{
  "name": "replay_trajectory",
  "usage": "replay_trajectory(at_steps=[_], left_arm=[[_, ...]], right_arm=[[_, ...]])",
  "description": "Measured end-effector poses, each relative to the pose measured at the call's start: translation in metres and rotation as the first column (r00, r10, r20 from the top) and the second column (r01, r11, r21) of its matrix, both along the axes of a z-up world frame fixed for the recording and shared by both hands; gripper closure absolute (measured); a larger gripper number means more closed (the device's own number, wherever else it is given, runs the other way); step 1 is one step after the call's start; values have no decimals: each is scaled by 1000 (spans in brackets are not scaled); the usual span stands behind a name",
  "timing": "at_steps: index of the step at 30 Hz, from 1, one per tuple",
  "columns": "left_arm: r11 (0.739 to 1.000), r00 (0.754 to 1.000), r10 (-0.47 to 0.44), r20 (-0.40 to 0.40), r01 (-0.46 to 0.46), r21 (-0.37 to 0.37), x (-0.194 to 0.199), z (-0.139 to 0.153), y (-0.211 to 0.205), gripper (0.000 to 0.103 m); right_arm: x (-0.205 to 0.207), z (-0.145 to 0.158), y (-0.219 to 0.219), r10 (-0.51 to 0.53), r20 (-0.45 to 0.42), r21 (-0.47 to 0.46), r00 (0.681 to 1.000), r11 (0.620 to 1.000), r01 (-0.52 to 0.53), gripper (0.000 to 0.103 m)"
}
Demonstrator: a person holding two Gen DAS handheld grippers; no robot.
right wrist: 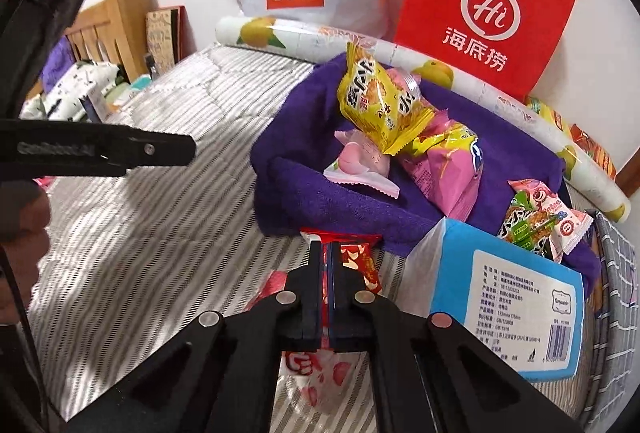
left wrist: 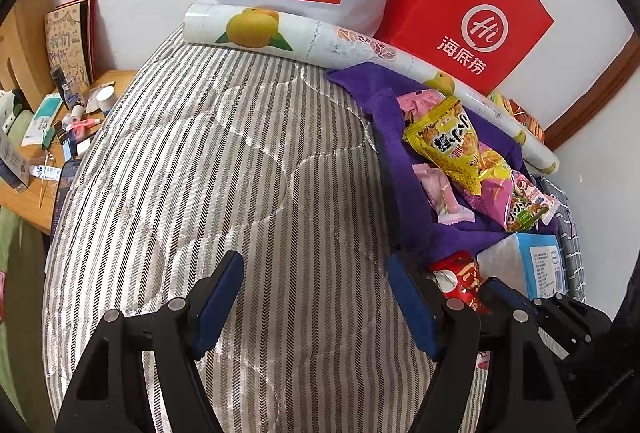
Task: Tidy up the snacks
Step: 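Grasp the red snack pack on the bed with the right gripper, then lift the red pack with the right gripper while the left reaches the strawberry pack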
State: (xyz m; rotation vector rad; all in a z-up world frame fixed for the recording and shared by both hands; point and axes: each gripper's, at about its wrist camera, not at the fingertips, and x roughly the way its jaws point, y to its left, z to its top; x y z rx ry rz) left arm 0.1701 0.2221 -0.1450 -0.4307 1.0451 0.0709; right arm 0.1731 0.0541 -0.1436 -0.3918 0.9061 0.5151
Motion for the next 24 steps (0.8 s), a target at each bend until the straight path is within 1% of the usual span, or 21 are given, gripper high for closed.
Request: replay_trajectory(at_steps=[5,9,13,16,19,22,23,24], left_arm=[[1000,1000,-6,0,6,-3,-4,6,-6,30],[1000,1000,-17,6,17,2,-9,11,-14,30],[1000,999,-28,18,28,-6,-11,15,-22,30],[999,999,-33,23,33,-12,-13,18,-25,30],[999,999,-32,24,32,-1,-12,19,-26,30],[1000,1000,-18,20,18,-6,-13,17,-19,30],[1000,1000,-11,18,11,-3,-14,16,-15,30],[1000,1000,-2,16,2,-2,-14,14,-11,30]], right_arm=[[-11,21,-12,-4,10,75,1000,997,3,103],[-21,37,-26,-14,31,108,999,994,10,103],[-26,41,-41,-17,-11,145,1000,989,18,101],[-30,39,-45,-30,9,132,1000,991,28,101],[-31,33,-38,21,-23,133,1000,991,-18,100],[-26,21,-24,37,-34,90,999,995,-34,91],[-22,16,-17,41,-34,67,999,997,-39,86],[-19,11,-12,43,-31,47,999,998,-41,84]])
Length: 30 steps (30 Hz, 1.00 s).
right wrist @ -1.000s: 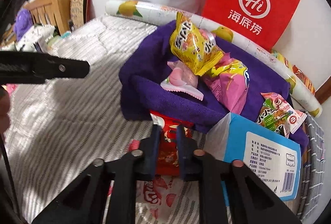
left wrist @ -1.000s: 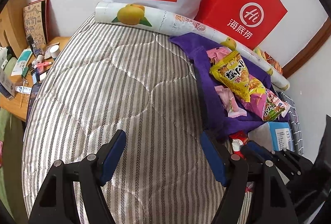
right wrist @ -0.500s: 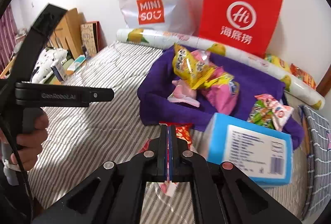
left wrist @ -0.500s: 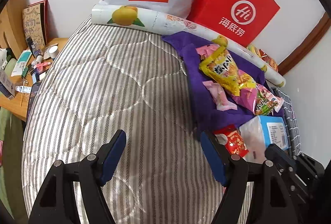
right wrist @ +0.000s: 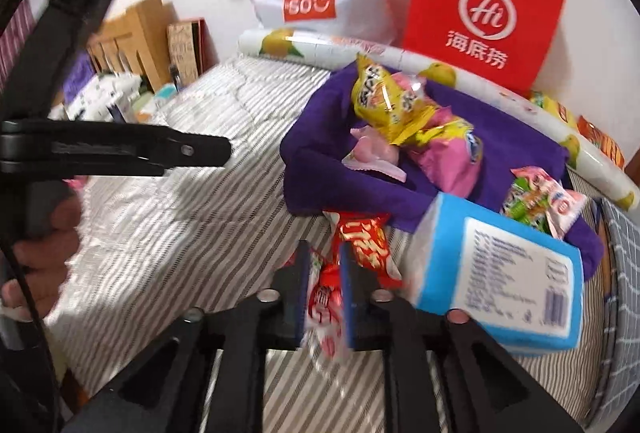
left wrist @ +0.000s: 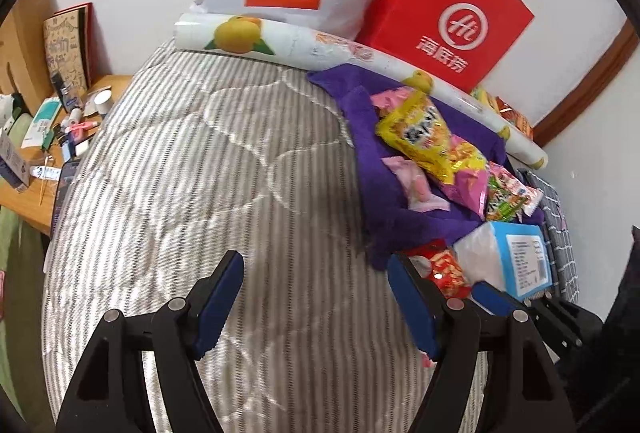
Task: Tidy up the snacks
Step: 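Lift the red pack with the right gripper while the left reaches the strawberry pack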
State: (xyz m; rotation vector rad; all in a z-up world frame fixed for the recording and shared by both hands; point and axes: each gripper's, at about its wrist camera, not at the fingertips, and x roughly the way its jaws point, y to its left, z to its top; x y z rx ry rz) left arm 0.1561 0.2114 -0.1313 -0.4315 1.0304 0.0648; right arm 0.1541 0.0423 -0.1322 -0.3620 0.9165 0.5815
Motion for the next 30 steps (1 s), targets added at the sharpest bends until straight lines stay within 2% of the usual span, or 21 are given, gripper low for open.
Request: replay_trajectory(at_steps=[5,7,9,13,17,20,22,23,30], left_arm=[[999,999,42,-12,-42,-4,0,-8,21,30],[999,999,49,-11,-49,-11,2,-11,27,30],[999,999,51,-10,-51,-16,4,-12,29,30],[999,999,41,-5,-41,-26,6,-14,29,30],[999,999,35,-2,-35,-27,5,-14,29,30],[999,999,37,1,-37,-32,4,-13,31,30],[999,999,41,2,-41,-36,3,-13,32,30],[998,999,42,2,-41,-37,2,-12,32,30],[999,999,43,7,-42,-27,-4,-5,32,30]], right_arm=[[15,-21,17,1,-19,-102,1000,995,-3,80],[17,-24,20,6,-5,-134,1000,991,-7,74],[18,-26,23,6,19,-165,1000,986,-3,62],[25,-33,26,-6,18,-197,1000,980,9,60],[28,-38,30,-2,27,-237,1000,971,8,51],[32,-41,29,-5,29,-221,1000,975,11,51],[31,-42,31,3,45,-235,999,972,7,59],[31,-43,31,-3,67,-257,998,966,20,67],[26,-31,21,2,37,-158,999,987,4,68]])
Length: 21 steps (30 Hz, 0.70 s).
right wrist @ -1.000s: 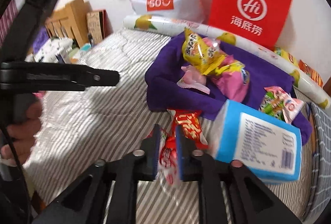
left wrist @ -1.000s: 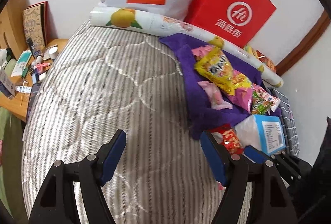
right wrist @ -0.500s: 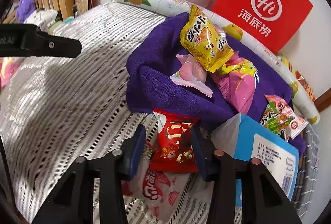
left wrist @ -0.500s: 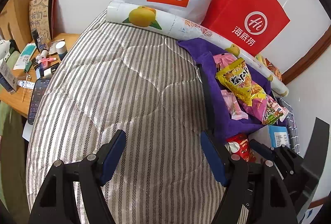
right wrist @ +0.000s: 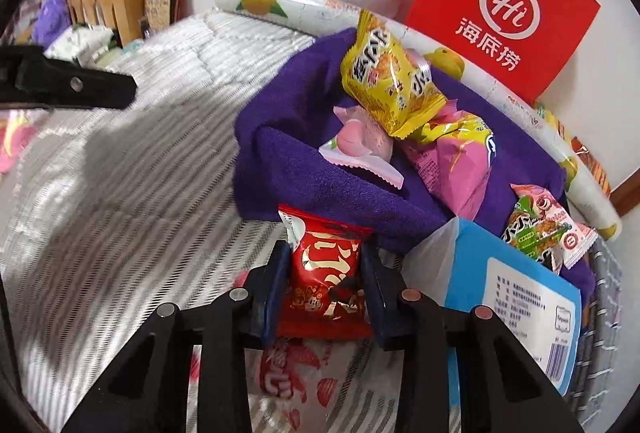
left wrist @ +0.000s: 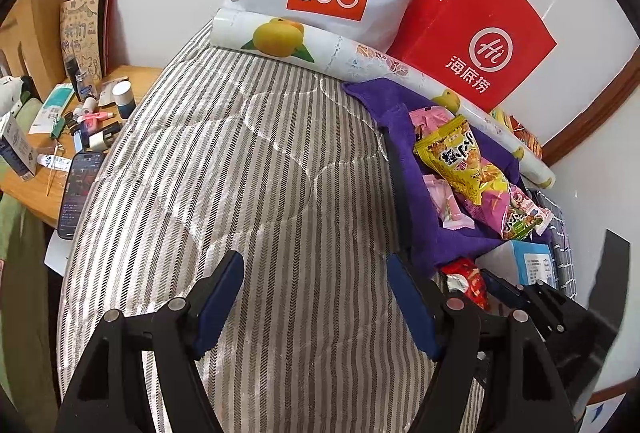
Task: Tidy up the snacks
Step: 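Lift the red pack with the right gripper while the left reaches the strawberry pack, then grasp the pink-white strawberry pack with the left gripper while the right holds the red pack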
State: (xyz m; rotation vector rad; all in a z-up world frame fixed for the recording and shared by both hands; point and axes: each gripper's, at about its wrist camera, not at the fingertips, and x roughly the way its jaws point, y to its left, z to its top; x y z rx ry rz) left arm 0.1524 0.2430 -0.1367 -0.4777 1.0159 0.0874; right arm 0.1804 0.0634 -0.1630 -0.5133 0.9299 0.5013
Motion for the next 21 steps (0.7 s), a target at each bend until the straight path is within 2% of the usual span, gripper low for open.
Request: replay_trajectory(at_steps=[5,12,15,21], left_arm=[[1000,1000,-14,2,14,14,-5,7,-8,30],[997,998,-67,-9,68,31,-11,8,-38,30],[995,995,-93,-21,93,25,-13,2,-53,30],[990,988,-138,-64,139,3,-17,-15,-82,30]], right_arm=[[-16,24,-9,1,12,93,1000,996,-2,68],[-49,68,-46,-44,54,236,998,971,30,68],[-60,78,-71,-80,63,266,995,962,60,68],[-72,83,-126,-186,63,269,981,949,163,68]])
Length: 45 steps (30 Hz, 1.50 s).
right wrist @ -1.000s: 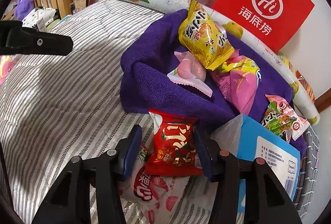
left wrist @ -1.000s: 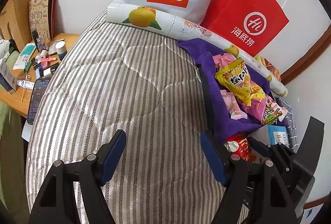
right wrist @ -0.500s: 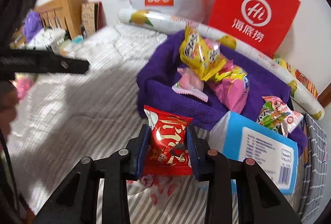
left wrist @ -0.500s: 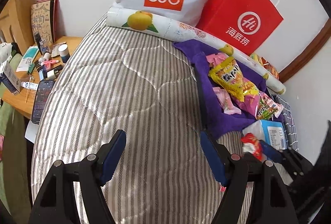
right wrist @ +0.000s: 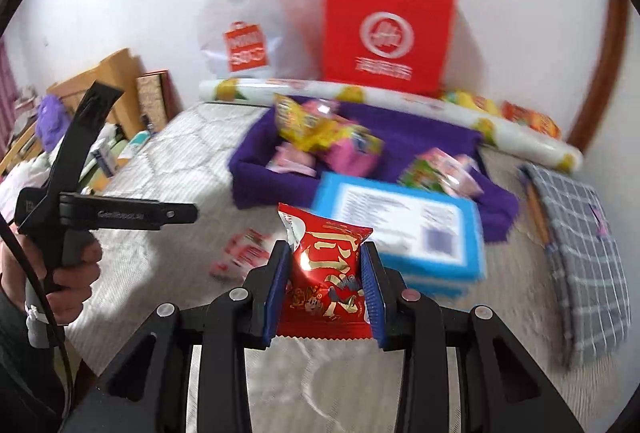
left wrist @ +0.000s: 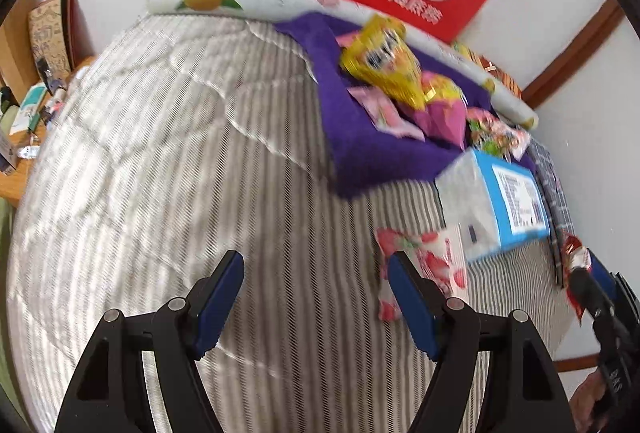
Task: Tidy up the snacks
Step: 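Grasp the pink-white strawberry pack with the left gripper while the right holds the red pack, then carry the red pack and strawberry pack over the purple towel with both grippers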
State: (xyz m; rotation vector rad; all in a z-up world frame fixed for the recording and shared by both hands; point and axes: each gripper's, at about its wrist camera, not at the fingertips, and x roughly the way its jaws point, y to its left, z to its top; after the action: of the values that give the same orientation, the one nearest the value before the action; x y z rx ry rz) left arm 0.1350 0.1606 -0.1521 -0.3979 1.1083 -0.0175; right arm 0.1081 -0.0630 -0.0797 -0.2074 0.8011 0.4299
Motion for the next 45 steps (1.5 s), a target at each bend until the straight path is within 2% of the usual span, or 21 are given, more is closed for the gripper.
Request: replay_trajectory(at_steps=[7,9,13,18,21,29,31,32,36,39,45], left_arm=[[999,999,-45,-21,45,3,-4,-9,-32,30],[999,998,-53,-14,53,5,-4,-9,-39,30],[996,997,-76,-12,76,-48,-1,-8,-54,30],[994,995,-102,-20,102,-32,7,-9,-73,30],[993,993,-114,-28,113,-27,13,-11,-83,26],[984,992,-125,-25,127,124,24,-14,-109,27],[975,992,-124,-21,126,183,23,-13,-113,41],[974,993,-118,-18,120,191,22,-13,-112,43],[989,995,-96,-10,96,114,21,-10,-95,54],[994,997,-83,-11,83,75,15,-9,-86,54],[996,998,-67,18,65,55,0,7,-72,54]], right_arm=[[-3,-10,-53,-106,-30,19,994,994,107,68],[-4,-15,-64,-122,-43,25,992,992,123,68],[-3,-26,-79,-147,-68,32,987,988,149,68],[-5,-35,-95,-170,-77,24,982,985,172,68],[-5,-39,-104,-181,-92,34,979,982,185,68],[-4,-52,-117,-205,-122,25,971,977,210,68],[-4,-53,-118,-209,-122,20,970,977,213,68],[-4,-54,-118,-211,-120,16,970,977,215,68],[-5,-54,-117,-212,-119,14,970,976,215,68],[-6,-51,-114,-207,-113,14,972,978,210,68],[-8,-39,-108,-194,-87,19,977,980,197,68]])
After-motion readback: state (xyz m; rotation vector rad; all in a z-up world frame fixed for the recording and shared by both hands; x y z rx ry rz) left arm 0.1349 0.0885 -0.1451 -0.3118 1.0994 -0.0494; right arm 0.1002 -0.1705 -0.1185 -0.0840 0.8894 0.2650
